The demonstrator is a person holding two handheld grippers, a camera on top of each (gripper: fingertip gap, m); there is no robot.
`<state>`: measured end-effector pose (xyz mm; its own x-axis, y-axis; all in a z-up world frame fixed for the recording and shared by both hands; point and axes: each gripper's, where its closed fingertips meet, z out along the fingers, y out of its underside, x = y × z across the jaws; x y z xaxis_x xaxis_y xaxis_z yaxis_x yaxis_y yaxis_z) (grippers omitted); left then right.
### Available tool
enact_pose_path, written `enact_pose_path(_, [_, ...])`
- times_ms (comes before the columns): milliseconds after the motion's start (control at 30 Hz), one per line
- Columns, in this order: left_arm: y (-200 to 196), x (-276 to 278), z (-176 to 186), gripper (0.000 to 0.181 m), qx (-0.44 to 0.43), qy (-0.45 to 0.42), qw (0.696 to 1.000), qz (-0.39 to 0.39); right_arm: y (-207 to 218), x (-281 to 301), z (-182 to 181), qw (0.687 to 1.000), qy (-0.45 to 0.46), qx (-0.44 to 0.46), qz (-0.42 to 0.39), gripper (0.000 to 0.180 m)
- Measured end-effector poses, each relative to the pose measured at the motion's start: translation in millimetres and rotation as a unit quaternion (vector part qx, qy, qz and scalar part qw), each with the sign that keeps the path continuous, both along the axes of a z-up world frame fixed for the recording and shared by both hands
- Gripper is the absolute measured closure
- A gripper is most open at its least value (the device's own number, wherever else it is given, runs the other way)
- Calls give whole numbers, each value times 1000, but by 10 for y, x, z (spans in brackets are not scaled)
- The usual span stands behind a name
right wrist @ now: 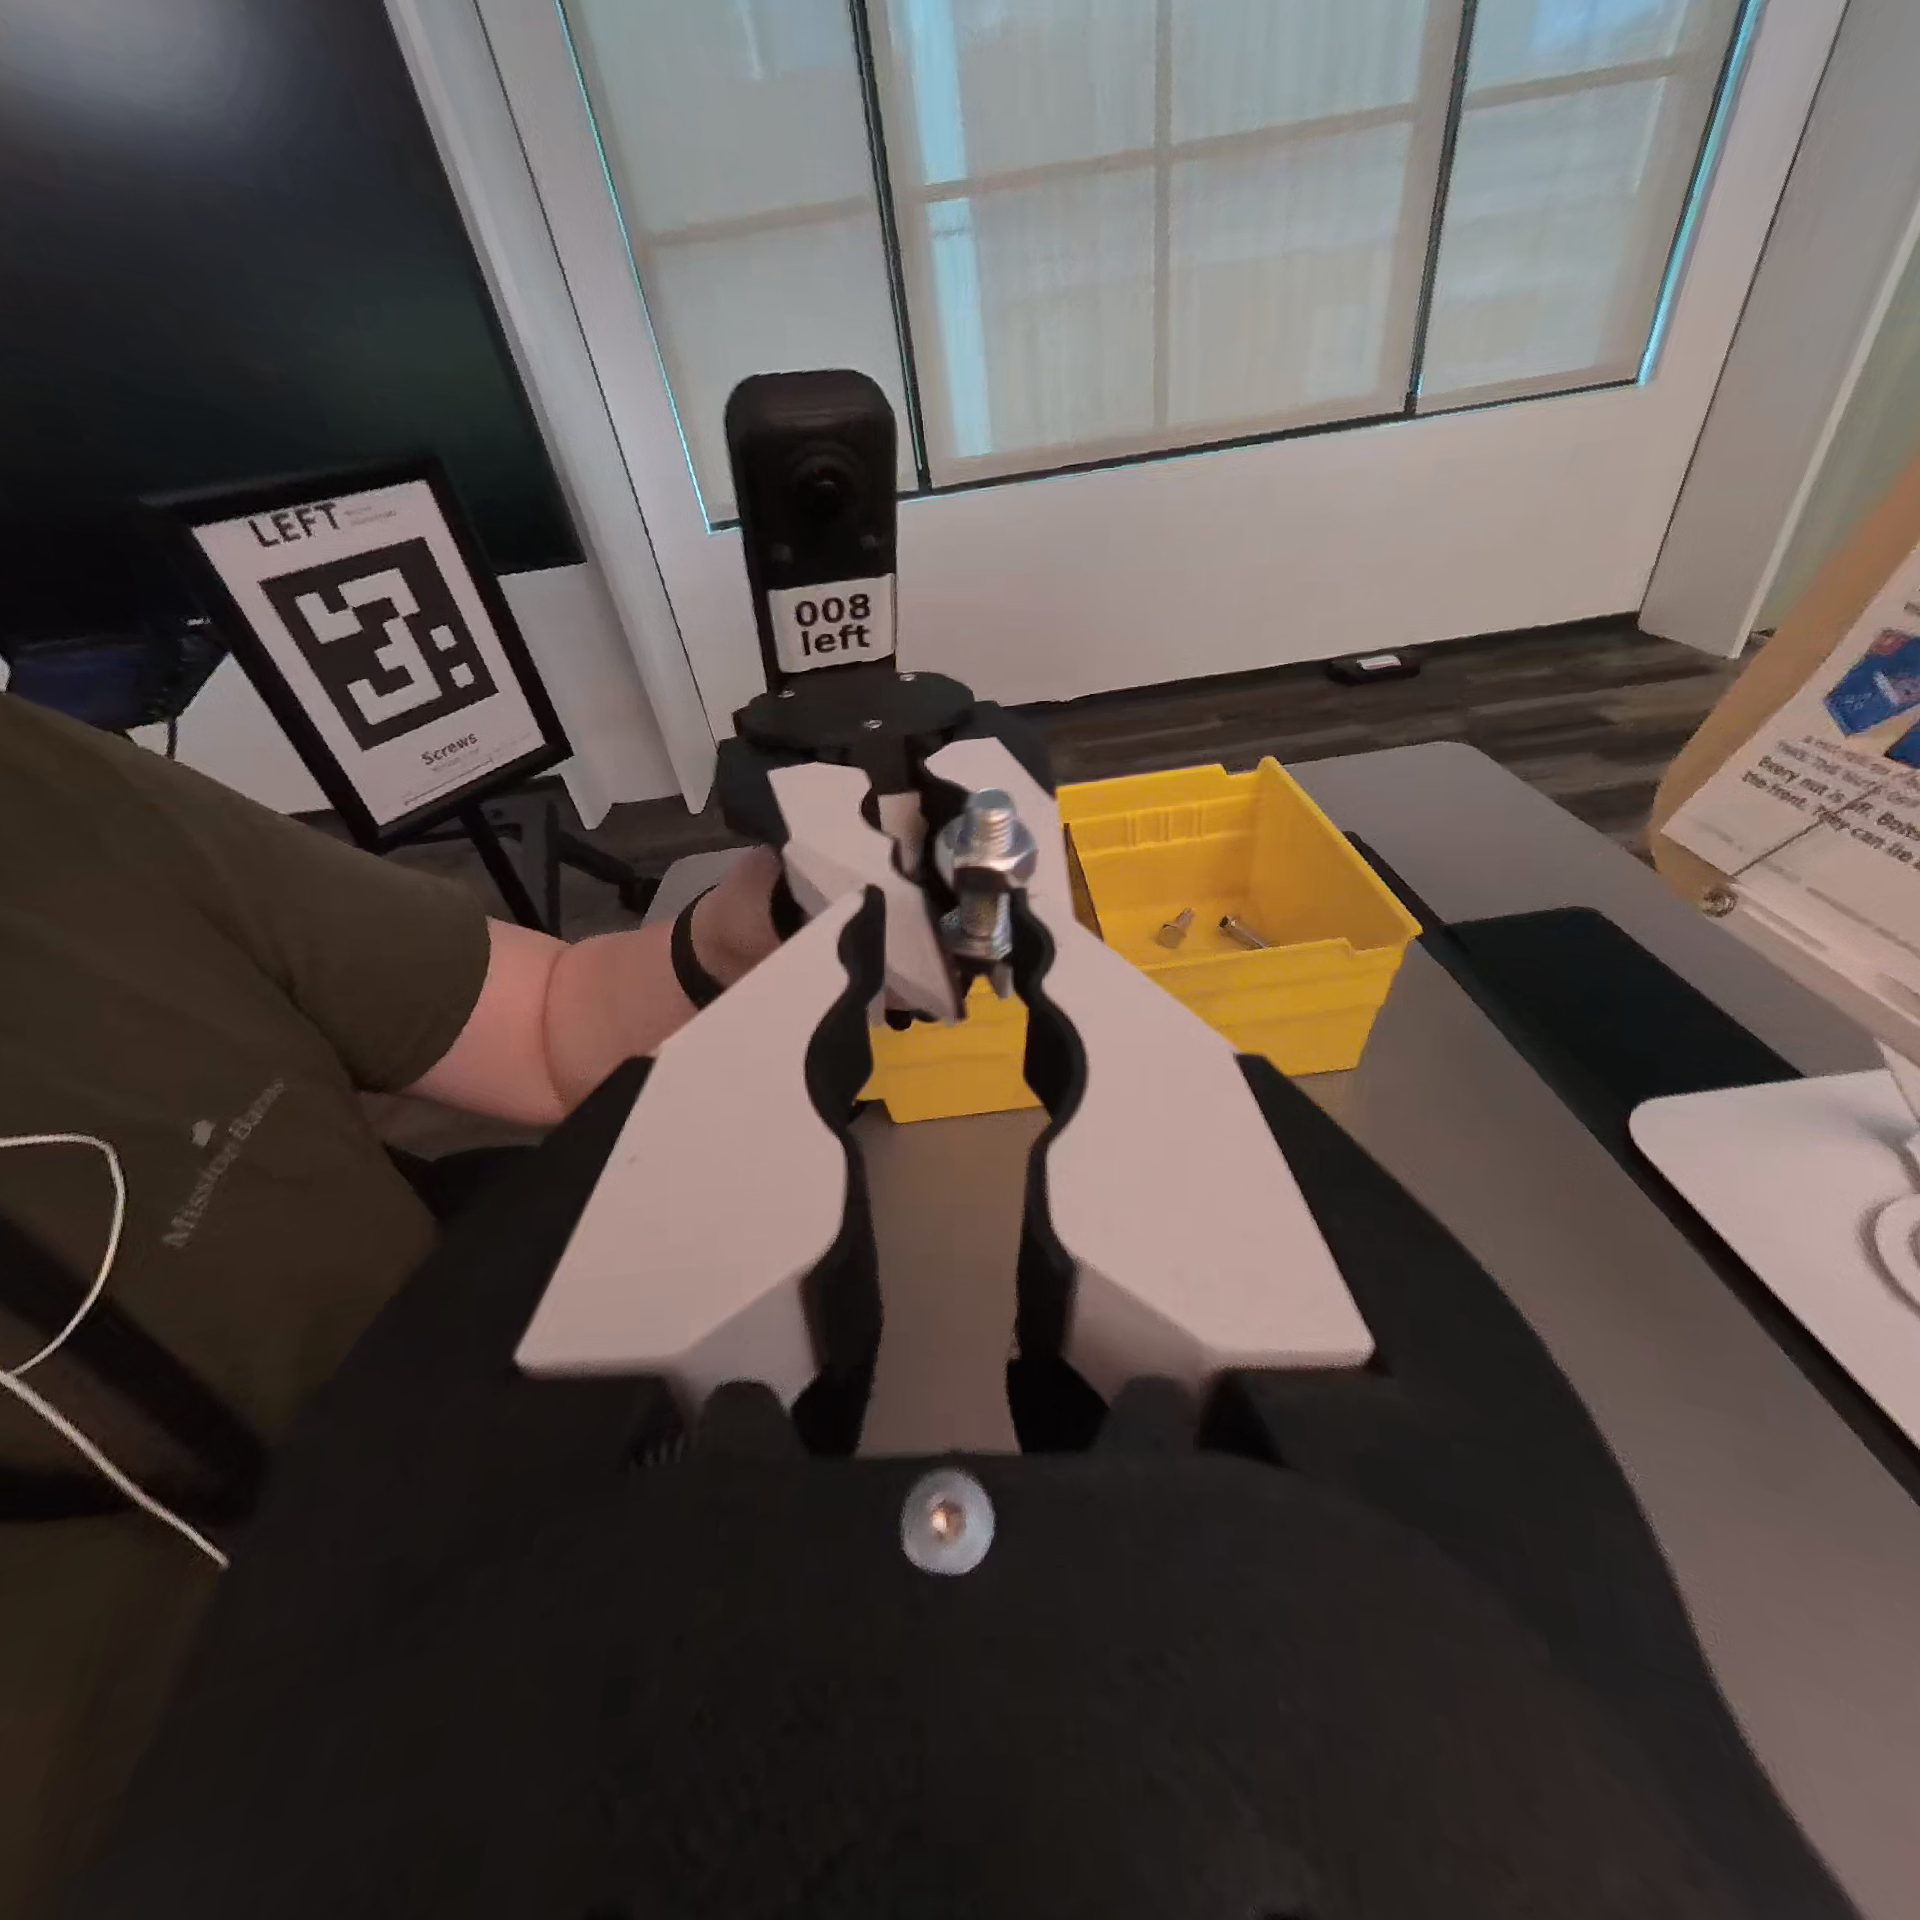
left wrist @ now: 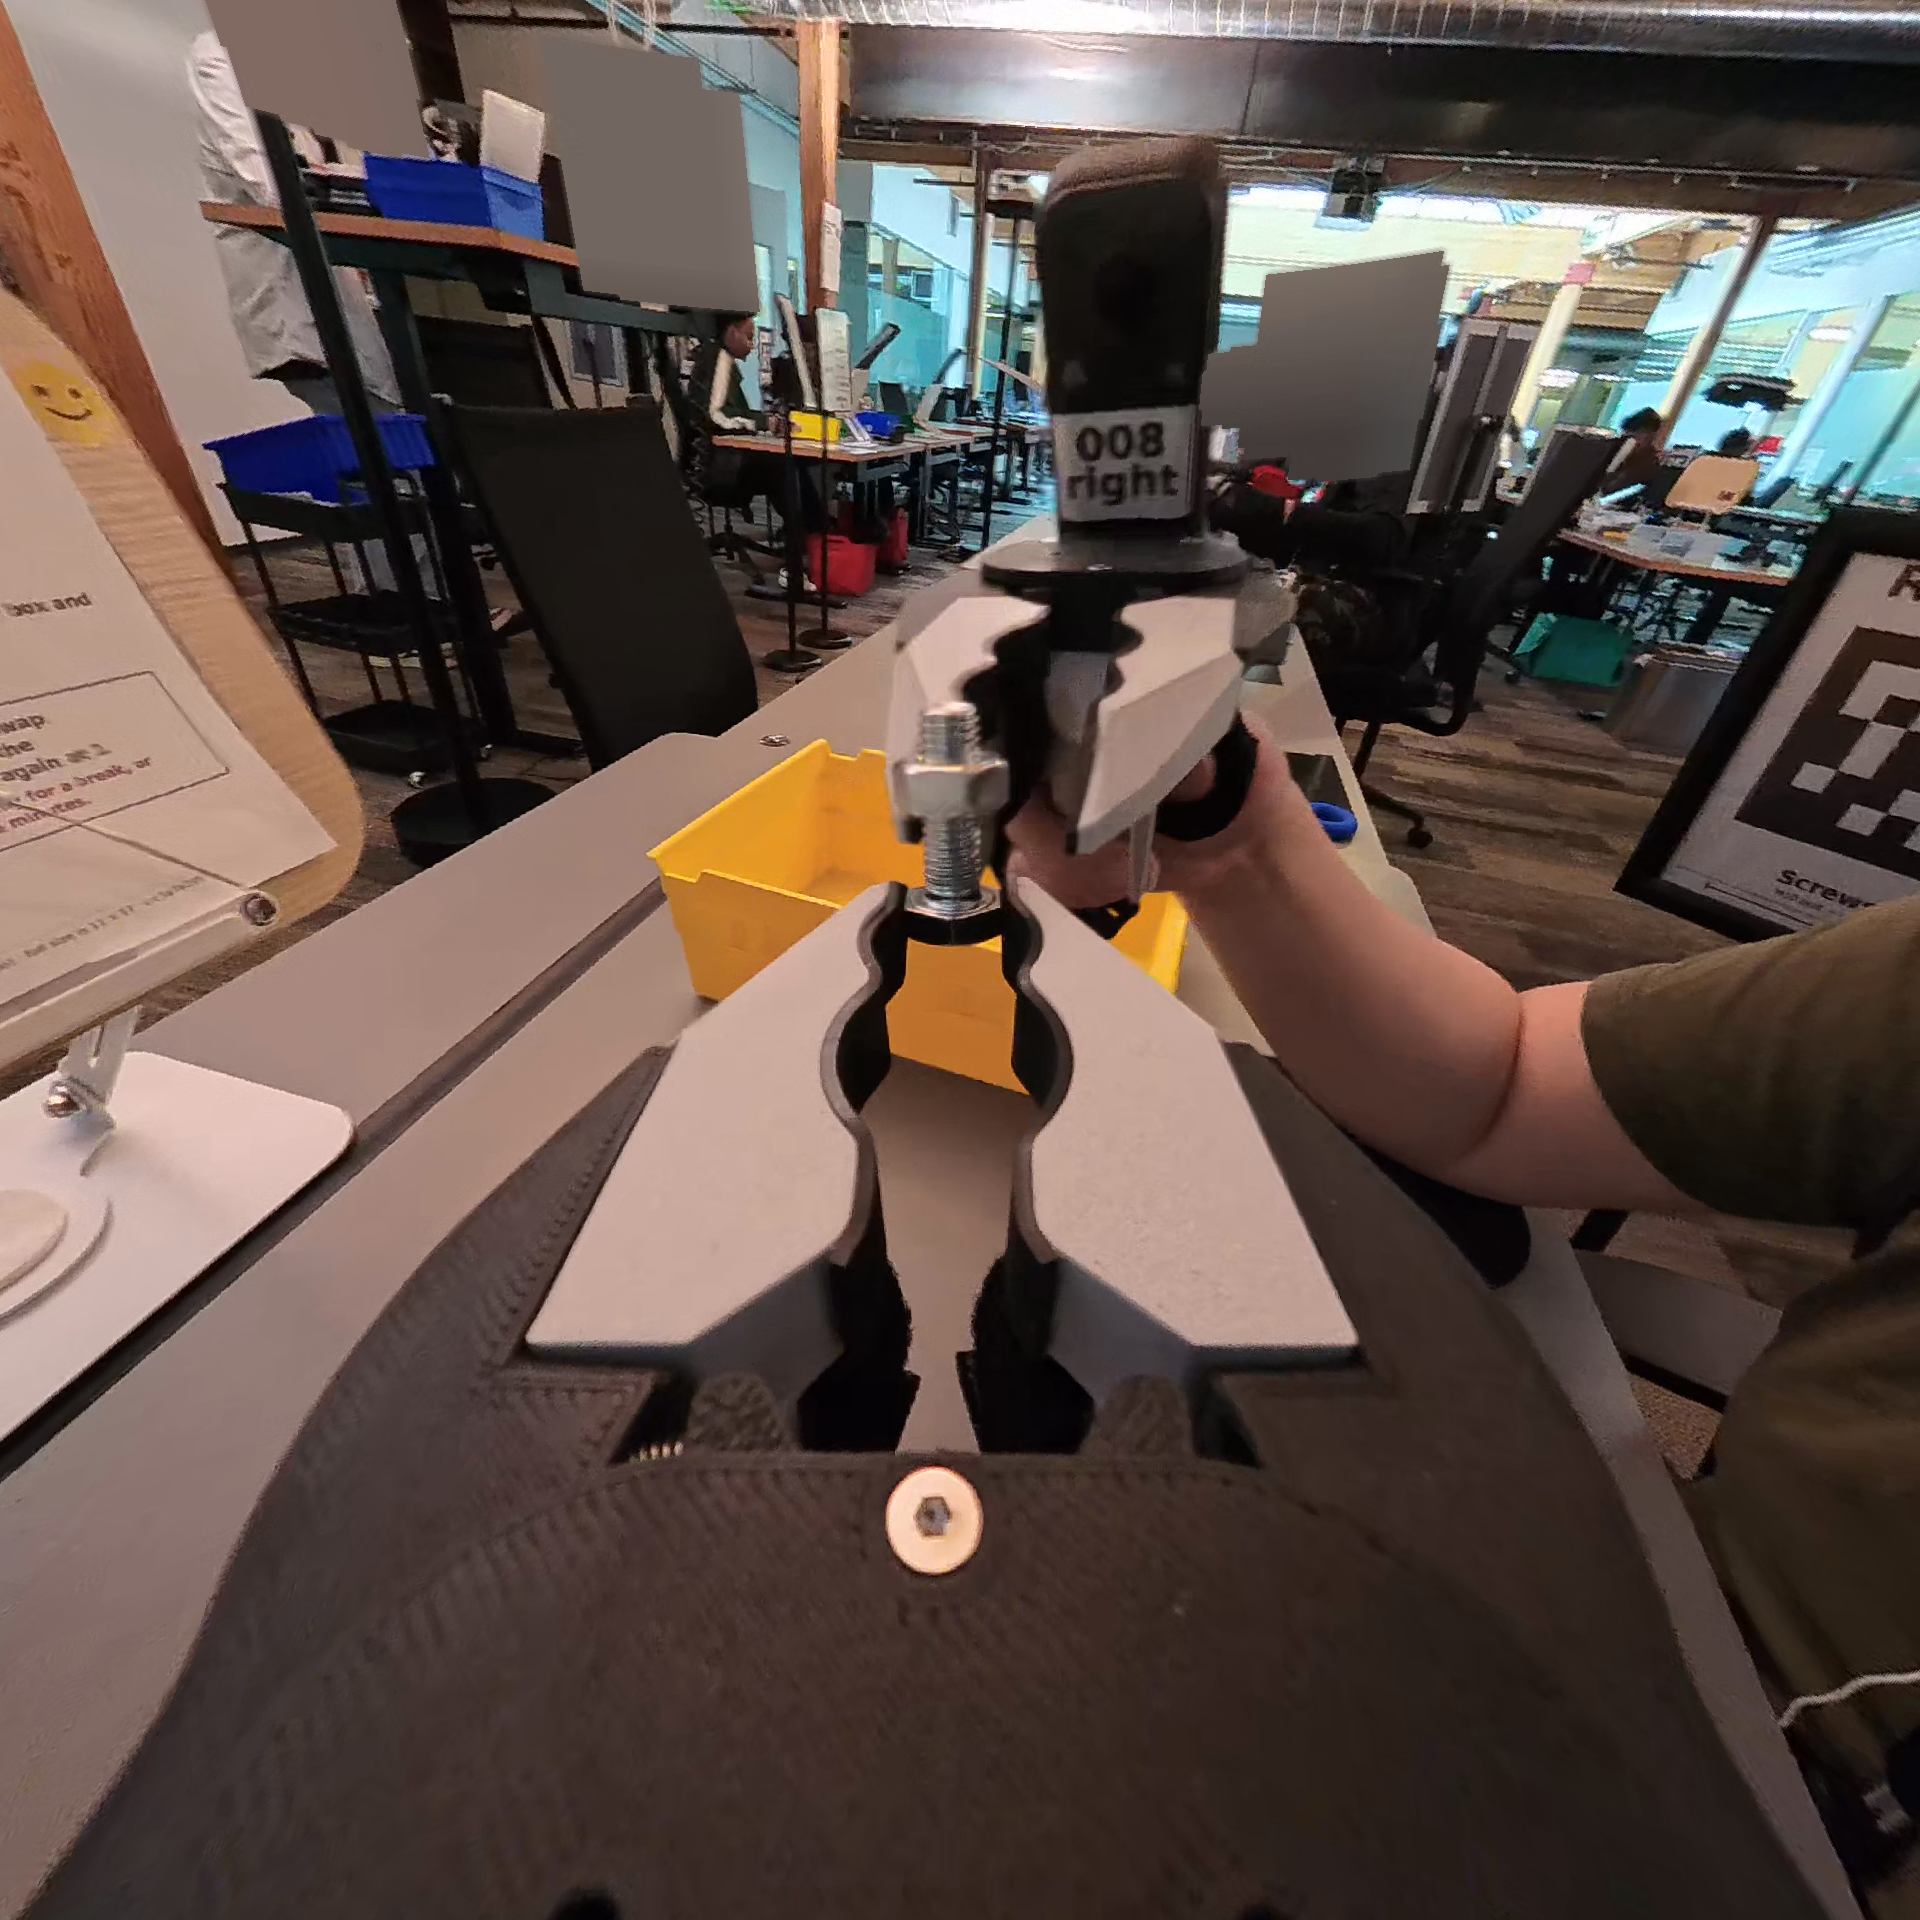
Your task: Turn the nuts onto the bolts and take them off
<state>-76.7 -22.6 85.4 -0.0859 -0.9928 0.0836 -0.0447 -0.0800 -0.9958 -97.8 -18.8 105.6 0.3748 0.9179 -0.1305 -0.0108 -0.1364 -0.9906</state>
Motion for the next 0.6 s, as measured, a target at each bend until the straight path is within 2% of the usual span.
enact_pose_path(67, [49,-33,30,165,-5,-10,1000,7,-34,43,74,1000,15,14,4,163])
enact_pose_path(200, [-5,-42,70,164,-11,-18,1000,-8,46,45,20,1000,17,4,-7,155])
enact_pose_path(333, [-78,11,33,165,-3,-12,1000,-14,11,-87,11,998,48,-8,33,167])
enact_pose_path(600, [-92,-23,155,165,-36,-60,997,-24,4,-104,121,987,138,-42,77,168])
